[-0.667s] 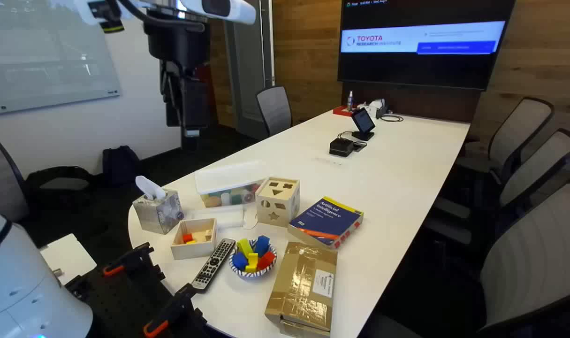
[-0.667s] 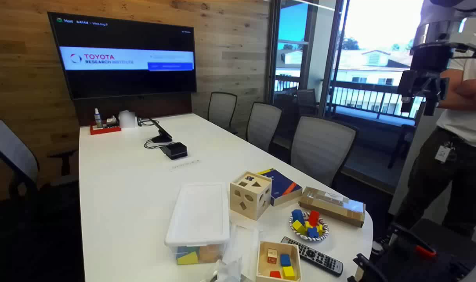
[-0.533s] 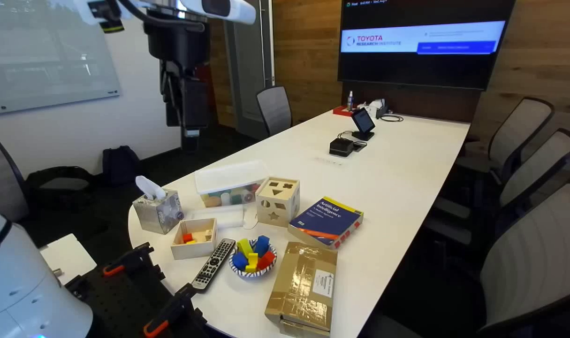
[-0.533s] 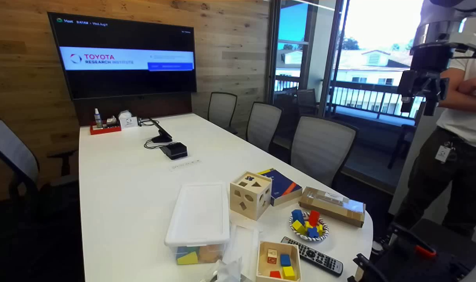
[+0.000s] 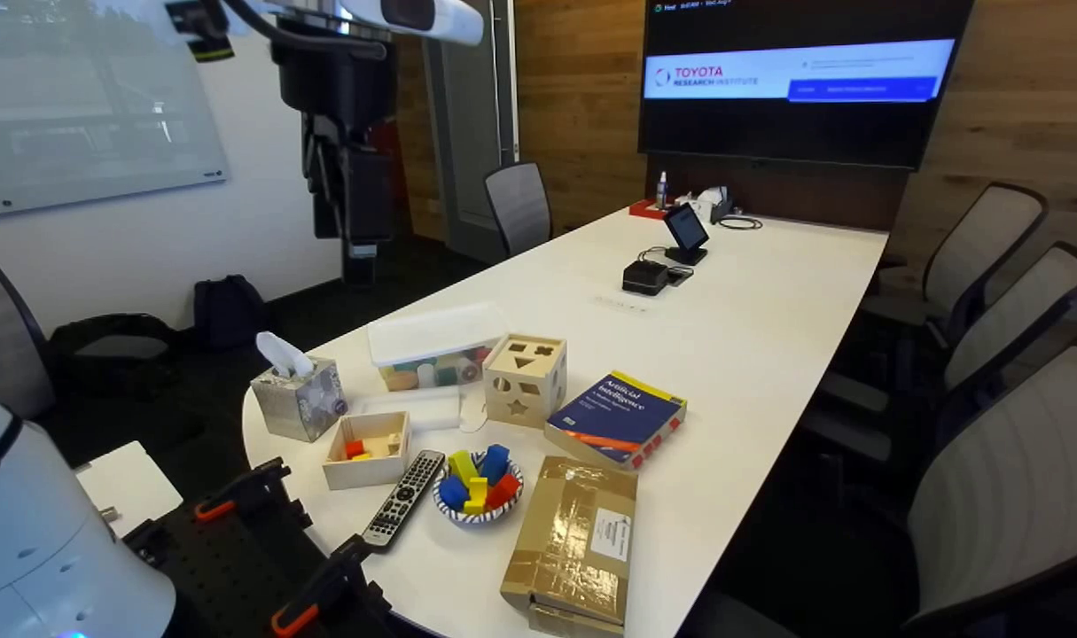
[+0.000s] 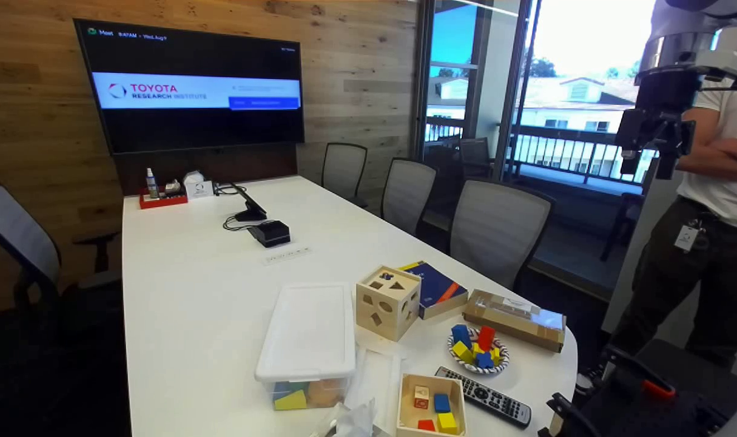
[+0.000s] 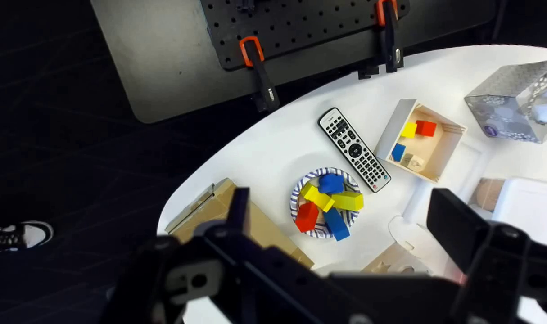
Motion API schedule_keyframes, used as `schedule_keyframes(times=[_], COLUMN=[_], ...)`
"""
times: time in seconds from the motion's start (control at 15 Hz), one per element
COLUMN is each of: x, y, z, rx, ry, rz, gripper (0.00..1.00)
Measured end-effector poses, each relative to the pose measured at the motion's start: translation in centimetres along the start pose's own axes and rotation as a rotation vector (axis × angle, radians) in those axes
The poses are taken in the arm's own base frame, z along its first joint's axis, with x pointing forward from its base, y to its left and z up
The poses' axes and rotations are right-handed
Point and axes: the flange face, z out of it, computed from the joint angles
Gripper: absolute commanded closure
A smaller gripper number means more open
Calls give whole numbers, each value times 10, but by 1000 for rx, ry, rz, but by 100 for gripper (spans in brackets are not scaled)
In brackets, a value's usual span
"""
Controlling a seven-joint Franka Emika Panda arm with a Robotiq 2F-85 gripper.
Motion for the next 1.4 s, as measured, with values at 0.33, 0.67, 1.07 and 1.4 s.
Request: schedule_keyframes(times=[0.33,0.67,1.07,1.4], x=[0,0,7,6], y=[0,0,-16,-16], z=[0,1,16,15], rx=[0,-2,-42,-42], ry=[0,3,36,40], rz=[0,0,-35,-36], gripper=[0,0,0,0])
